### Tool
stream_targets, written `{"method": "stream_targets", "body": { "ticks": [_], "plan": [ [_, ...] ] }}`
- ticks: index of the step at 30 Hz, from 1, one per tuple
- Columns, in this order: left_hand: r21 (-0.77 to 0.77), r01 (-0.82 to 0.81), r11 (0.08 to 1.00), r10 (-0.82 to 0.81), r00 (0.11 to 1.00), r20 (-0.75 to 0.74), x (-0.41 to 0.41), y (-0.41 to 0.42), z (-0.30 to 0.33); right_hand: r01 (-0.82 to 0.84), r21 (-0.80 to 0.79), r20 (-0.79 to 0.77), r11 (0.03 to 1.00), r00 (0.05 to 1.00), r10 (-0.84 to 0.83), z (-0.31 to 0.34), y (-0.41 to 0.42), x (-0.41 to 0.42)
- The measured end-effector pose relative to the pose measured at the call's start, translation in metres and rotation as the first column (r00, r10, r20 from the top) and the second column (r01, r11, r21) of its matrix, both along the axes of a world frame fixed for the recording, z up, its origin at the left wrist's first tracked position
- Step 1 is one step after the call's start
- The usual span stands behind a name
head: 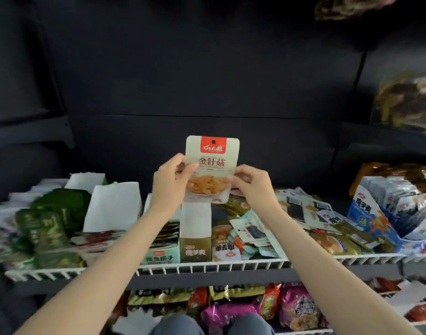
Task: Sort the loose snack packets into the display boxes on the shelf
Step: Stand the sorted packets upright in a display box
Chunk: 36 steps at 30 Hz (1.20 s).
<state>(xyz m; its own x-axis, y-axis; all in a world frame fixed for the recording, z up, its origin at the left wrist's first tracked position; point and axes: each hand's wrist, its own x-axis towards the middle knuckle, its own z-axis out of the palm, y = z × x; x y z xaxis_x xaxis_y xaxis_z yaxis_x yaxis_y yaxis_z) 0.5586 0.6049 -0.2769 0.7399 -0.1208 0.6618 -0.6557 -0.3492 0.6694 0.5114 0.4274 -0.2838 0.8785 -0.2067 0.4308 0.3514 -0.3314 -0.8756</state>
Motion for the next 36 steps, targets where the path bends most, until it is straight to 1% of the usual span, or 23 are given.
{"method": "stream_targets", "body": {
  "ticks": [3,6,8,13,16,18,20,22,25,27,29,30,31,33,34,36],
  "plan": [
    [-0.044,-0.022,0.999,0.021,0.999,-0.029,-0.001,0.053,0.005,-0.059,-0.027,0.033,0.998,0.998,0.059,0.005,0.05,0.012],
    [-0.064,-0.088,0.994,0.084,0.995,-0.053,-0.003,0.104,0.008,-0.11,-0.027,0.051,0.994,0.992,0.112,0.005,0.099,0.023],
    [-0.031,-0.146,0.989,0.144,0.988,-0.061,-0.005,0.133,0.006,-0.125,-0.029,0.039,0.992,0.991,0.126,0.001,0.126,0.03],
    [0.09,-0.224,0.97,0.234,0.964,-0.126,0.002,0.185,-0.013,-0.169,-0.047,-0.035,0.984,0.985,0.168,-0.02,0.173,0.043],
    [0.117,-0.27,0.956,0.284,0.951,-0.12,0.002,0.202,-0.022,-0.168,-0.108,-0.071,0.98,0.984,0.161,-0.03,0.188,0.048],
    [0.111,-0.283,0.953,0.294,0.95,-0.109,0.0,0.208,-0.025,-0.179,-0.204,-0.112,0.962,0.981,0.159,-0.036,0.192,0.051],
    [0.186,-0.3,0.936,0.319,0.944,-0.084,-0.002,0.21,-0.024,-0.194,-0.32,-0.159,0.927,0.976,0.15,-0.041,0.192,0.054],
    [0.356,-0.297,0.886,0.331,0.943,-0.039,-0.005,0.21,-0.024,-0.217,-0.384,-0.181,0.898,0.971,0.157,-0.042,0.192,0.053],
    [0.587,-0.272,0.762,0.288,0.955,0.07,-0.009,0.21,-0.024,-0.182,-0.444,-0.109,0.877,0.983,0.149,-0.036,0.195,0.049],
    [0.68,-0.293,0.672,0.277,0.951,0.136,-0.01,0.209,-0.024,-0.16,-0.516,-0.083,0.841,0.987,0.137,-0.031,0.196,0.049],
    [0.756,-0.304,0.58,0.284,0.945,0.162,-0.011,0.207,-0.023,-0.191,-0.591,-0.134,0.784,0.981,0.138,-0.028,0.197,0.048],
    [0.778,-0.297,0.554,0.279,0.946,0.162,-0.012,0.206,-0.023,-0.228,-0.611,-0.175,0.758,0.973,0.151,-0.028,0.196,0.048],
    [0.778,-0.276,0.565,0.271,0.952,0.141,-0.013,0.204,-0.022,-0.269,-0.611,-0.212,0.744,0.962,0.173,-0.029,0.194,0.046],
    [0.699,-0.231,0.676,0.261,0.963,0.066,-0.016,0.2,-0.02,-0.321,-0.567,-0.243,0.758,0.945,0.218,-0.029,0.189,0.042],
    [0.643,-0.229,0.731,0.26,0.964,0.048,-0.018,0.196,-0.018,-0.323,-0.534,-0.234,0.781,0.944,0.23,-0.027,0.184,0.039],
    [0.549,-0.224,0.805,0.244,0.969,0.037,-0.02,0.184,-0.016,-0.282,-0.48,-0.192,0.831,0.958,0.214,-0.022,0.168,0.034]
  ]
}}
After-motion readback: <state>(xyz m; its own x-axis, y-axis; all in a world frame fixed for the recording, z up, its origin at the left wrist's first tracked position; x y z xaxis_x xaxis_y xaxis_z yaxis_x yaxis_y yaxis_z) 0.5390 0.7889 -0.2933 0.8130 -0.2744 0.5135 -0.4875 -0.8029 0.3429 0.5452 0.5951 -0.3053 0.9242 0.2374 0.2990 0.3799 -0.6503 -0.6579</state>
